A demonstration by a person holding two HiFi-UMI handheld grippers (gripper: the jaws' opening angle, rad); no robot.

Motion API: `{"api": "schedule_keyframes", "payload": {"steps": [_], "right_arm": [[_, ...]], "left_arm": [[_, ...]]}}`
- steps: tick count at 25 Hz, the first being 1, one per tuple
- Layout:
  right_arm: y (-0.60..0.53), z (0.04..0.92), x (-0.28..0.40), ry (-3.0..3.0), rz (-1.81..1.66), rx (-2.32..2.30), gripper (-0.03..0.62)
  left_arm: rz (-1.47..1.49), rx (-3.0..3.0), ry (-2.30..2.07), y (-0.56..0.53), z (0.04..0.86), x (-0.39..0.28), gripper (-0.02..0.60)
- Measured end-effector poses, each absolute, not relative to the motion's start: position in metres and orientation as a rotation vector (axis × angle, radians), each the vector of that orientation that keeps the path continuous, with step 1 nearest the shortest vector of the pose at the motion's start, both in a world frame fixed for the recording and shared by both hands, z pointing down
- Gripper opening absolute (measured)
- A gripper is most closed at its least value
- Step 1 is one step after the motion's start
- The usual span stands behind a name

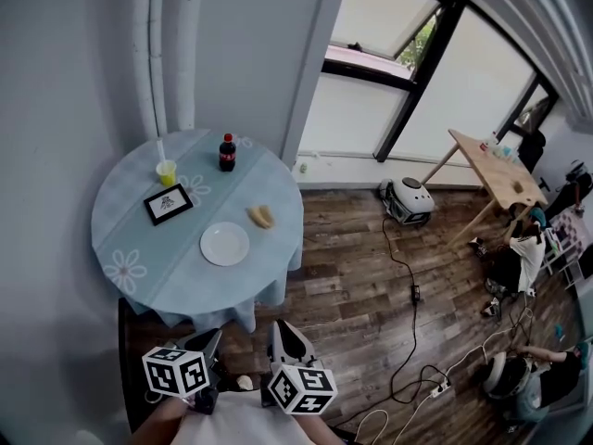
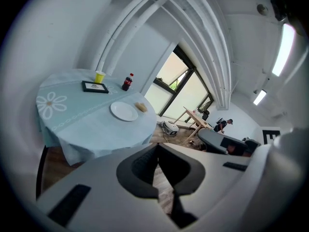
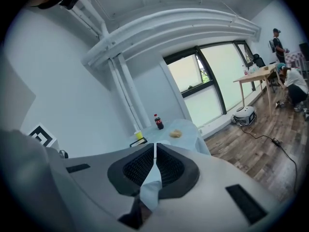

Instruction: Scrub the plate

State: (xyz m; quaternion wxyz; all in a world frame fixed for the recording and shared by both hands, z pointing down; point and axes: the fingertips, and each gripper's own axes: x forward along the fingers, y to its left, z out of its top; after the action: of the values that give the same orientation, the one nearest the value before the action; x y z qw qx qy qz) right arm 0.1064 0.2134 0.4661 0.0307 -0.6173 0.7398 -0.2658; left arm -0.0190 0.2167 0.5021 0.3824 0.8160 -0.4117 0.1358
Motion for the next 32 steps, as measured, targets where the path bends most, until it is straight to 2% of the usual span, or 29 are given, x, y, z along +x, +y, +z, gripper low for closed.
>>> {"api": "schedule_keyframes", "payload": {"steps": [13,32], "right_arm": [[0.211,0.481,0.114,2.297,-0.865,-1.964,0.037],[0.150,0.498,0.116,2.256,-0.935,-2.078,0.037]], "left_arm": [[0.314,2.013,-1.031,0.211,0.512,-0.021,0.008],[0.312,2.014,-0.927,0.134,0.516,-0.011,0.008]]}}
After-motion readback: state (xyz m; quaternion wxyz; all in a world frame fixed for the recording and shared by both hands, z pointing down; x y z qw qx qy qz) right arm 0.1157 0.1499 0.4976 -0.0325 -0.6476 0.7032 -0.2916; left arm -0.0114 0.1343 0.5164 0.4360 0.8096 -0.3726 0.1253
